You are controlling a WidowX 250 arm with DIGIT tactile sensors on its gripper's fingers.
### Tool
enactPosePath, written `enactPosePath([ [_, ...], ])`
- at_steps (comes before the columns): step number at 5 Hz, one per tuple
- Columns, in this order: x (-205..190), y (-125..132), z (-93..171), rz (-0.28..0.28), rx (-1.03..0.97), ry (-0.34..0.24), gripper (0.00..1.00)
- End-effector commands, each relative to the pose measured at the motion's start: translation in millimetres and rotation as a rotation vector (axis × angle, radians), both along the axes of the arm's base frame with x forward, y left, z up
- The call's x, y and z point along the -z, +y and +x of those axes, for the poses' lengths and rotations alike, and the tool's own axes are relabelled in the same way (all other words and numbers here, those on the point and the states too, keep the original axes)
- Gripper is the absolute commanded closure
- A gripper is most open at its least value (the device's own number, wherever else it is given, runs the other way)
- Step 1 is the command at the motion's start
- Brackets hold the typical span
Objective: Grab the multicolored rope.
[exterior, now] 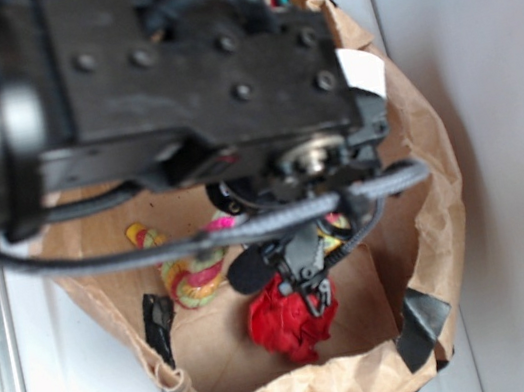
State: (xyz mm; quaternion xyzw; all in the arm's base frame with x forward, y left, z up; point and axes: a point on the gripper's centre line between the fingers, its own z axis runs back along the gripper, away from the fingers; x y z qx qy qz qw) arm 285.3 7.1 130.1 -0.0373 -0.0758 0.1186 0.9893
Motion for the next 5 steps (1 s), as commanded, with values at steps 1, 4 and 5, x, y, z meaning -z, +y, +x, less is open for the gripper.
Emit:
enactPosePath([
  [1,-52.0,-14.5,7.0,0.052,0.039,-0.057,1.0],
  [4,-56.1,-18.6,-15.4,0.065,0.081,-0.062,1.0],
  [5,-53.9,-16.3,-25.1,0.102,0.114,-0.061,1.0],
])
